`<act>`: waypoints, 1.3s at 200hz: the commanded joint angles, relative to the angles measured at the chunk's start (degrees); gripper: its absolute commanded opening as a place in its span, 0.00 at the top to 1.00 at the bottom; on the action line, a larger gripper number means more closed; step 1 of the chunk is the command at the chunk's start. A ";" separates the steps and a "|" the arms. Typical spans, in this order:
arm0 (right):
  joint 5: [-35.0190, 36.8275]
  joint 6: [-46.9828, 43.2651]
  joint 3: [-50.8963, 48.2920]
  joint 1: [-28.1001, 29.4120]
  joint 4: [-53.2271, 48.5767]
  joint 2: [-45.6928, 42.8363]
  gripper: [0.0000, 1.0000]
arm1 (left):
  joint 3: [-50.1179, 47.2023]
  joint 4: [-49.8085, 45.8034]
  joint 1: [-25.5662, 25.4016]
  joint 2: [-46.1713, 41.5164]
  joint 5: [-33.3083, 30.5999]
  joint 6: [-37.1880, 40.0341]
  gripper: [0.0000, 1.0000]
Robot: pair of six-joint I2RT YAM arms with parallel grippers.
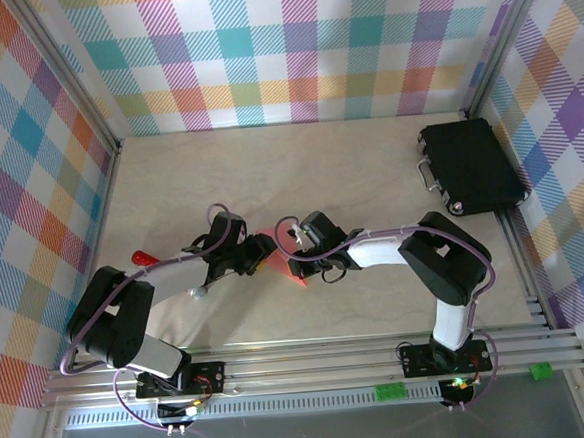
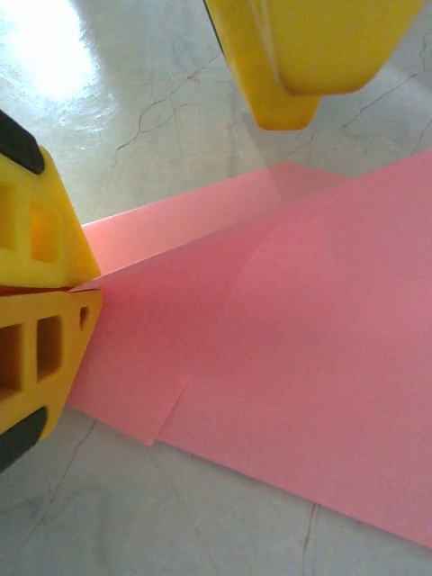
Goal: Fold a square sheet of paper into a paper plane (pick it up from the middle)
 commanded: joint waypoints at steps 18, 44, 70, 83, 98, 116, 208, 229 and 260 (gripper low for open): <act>-6.53 3.32 -3.62 -2.00 5.96 1.24 0.91 | -2.46 10.68 0.19 1.25 4.96 -2.49 0.60; -10.58 4.00 -5.68 -3.72 9.57 0.91 0.91 | -3.03 15.42 0.24 2.92 7.08 -3.88 0.68; -16.13 5.03 -7.74 -6.31 14.07 1.09 0.93 | -2.87 18.67 0.13 4.54 9.16 -4.34 0.79; -18.40 5.33 -8.46 -7.37 15.73 1.32 0.93 | -2.67 18.90 0.16 5.23 9.51 -4.24 0.82; -20.35 5.22 -8.88 -8.24 16.74 1.55 0.94 | -2.46 19.30 -0.07 6.13 9.88 -4.08 0.83; -22.65 4.84 -9.24 -9.14 17.85 1.69 0.95 | -1.89 19.91 -0.41 7.46 10.83 -4.06 0.84; -30.32 2.80 -9.89 -12.08 20.58 4.29 0.96 | 1.02 21.35 -1.96 11.18 12.81 -3.72 0.87; -30.43 2.62 -10.11 -12.31 20.45 4.40 0.96 | 1.75 21.44 -2.27 12.72 13.40 -3.45 0.87; -30.01 2.45 -10.48 -12.58 19.95 3.96 0.94 | 3.27 21.64 -2.70 14.65 14.26 -3.35 0.87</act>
